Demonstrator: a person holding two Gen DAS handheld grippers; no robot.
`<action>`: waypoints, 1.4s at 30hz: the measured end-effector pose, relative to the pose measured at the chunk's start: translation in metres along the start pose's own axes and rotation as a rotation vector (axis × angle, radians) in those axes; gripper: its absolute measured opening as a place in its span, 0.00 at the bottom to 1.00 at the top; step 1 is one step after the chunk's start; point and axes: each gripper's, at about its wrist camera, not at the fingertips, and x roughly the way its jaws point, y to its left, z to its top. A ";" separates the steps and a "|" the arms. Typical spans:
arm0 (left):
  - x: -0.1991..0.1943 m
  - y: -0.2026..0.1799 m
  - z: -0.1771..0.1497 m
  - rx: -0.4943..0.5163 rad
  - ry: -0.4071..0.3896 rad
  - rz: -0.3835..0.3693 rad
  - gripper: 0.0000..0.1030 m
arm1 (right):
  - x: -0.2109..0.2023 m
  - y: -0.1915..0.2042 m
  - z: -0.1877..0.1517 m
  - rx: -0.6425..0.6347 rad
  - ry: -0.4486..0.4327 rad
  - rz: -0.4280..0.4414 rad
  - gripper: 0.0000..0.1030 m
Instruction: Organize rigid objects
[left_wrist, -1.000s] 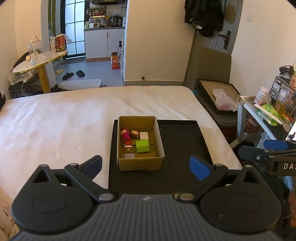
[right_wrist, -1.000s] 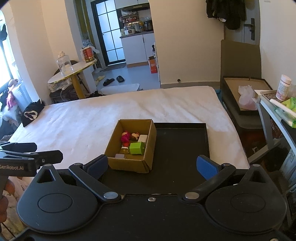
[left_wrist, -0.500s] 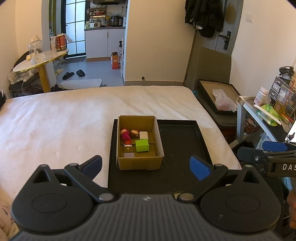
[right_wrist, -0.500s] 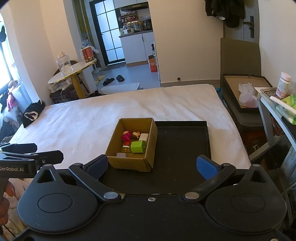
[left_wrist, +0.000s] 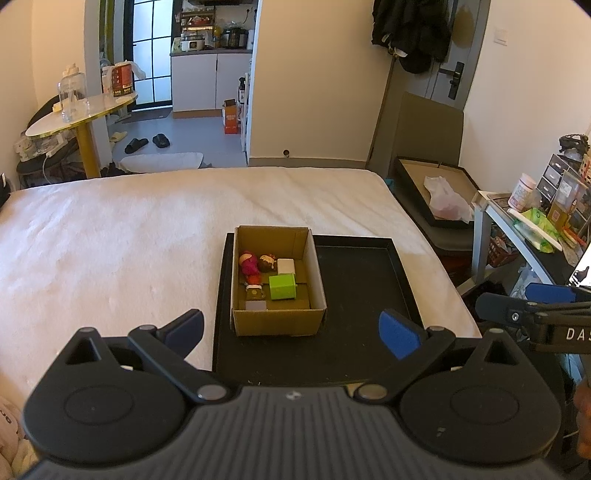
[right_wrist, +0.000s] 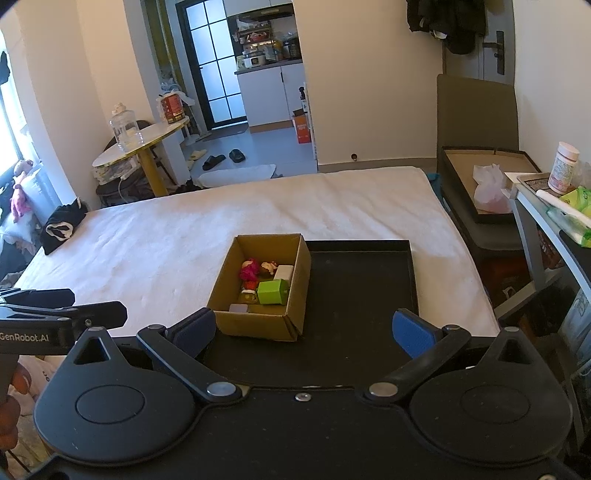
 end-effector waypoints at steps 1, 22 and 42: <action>0.000 0.000 0.000 0.000 0.001 0.001 0.98 | 0.000 0.000 0.000 0.000 0.000 0.001 1.00; 0.001 0.001 -0.001 -0.010 0.004 0.004 0.98 | 0.000 0.001 -0.002 0.002 0.005 -0.015 1.00; 0.003 0.002 -0.002 -0.014 0.010 0.001 0.98 | 0.004 0.001 -0.002 0.006 0.010 -0.024 1.00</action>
